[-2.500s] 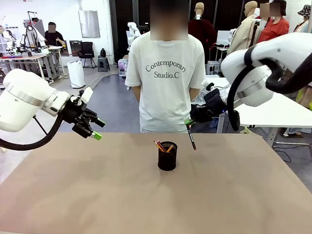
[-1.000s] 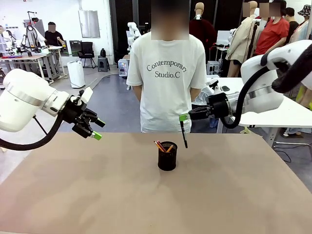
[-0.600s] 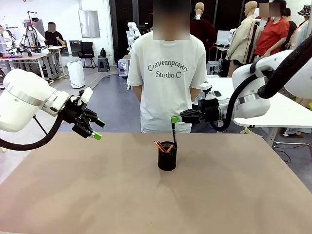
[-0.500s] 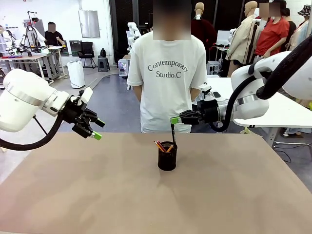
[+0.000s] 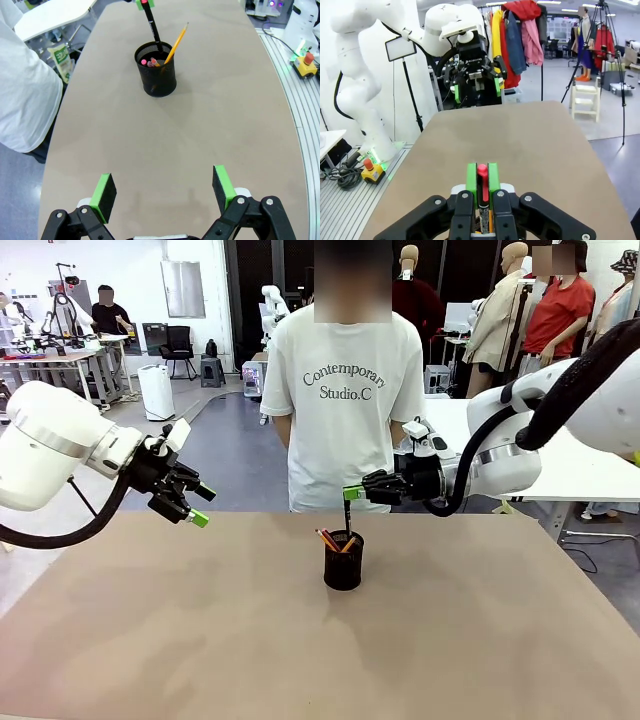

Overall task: Place the pens into the pen holder.
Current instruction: Pick up a writing instrument from the table and place it into the Pen holder.

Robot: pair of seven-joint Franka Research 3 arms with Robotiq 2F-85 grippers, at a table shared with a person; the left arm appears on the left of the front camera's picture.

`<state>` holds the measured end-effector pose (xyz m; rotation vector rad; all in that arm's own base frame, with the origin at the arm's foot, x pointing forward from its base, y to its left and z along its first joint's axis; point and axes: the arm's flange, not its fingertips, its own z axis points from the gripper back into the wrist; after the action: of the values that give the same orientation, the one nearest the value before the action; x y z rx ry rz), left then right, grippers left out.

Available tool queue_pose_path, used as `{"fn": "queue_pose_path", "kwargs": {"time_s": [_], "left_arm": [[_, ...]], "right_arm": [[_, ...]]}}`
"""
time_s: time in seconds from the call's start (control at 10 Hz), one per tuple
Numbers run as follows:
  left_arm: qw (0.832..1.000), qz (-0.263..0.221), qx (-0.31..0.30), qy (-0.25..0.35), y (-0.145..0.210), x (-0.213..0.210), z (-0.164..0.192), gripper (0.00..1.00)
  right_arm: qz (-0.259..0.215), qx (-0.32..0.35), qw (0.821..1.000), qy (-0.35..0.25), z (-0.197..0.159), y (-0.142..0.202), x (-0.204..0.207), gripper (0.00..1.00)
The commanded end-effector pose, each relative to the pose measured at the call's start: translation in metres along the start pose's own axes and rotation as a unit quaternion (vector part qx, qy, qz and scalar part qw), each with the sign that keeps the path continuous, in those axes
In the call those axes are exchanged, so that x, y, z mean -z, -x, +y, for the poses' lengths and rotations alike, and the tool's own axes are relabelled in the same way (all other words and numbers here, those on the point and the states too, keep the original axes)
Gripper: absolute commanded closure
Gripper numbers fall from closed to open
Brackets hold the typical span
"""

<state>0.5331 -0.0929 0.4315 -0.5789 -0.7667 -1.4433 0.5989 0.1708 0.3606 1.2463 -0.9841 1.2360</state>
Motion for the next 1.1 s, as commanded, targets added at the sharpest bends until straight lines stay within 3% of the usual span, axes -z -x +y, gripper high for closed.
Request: {"fn": "queue_pose_path", "kwargs": {"time_s": [0.0, 0.5, 0.6, 1.0], "left_arm": [[1.0, -0.003, -0.004, 0.002, -0.002, -0.003, -0.001, 0.0], [1.0, -0.003, -0.004, 0.002, -0.002, -0.003, -0.001, 0.0], [1.0, -0.003, -0.004, 0.002, -0.002, -0.003, -0.001, 0.0], [1.0, -0.003, -0.004, 0.002, -0.002, -0.003, -0.001, 0.0]], "right_arm": [[-0.003, -0.013, 1.0, 0.006, -0.008, 0.001, 0.005, 1.0], [0.016, -0.033, 0.999, -0.003, 0.0, -0.017, -0.002, 0.06], [0.023, -0.031, 0.999, -0.004, 0.003, -0.02, -0.005, 0.0], [0.072, -0.001, 0.997, -0.018, 0.012, -0.043, -0.026, 0.0]]}}
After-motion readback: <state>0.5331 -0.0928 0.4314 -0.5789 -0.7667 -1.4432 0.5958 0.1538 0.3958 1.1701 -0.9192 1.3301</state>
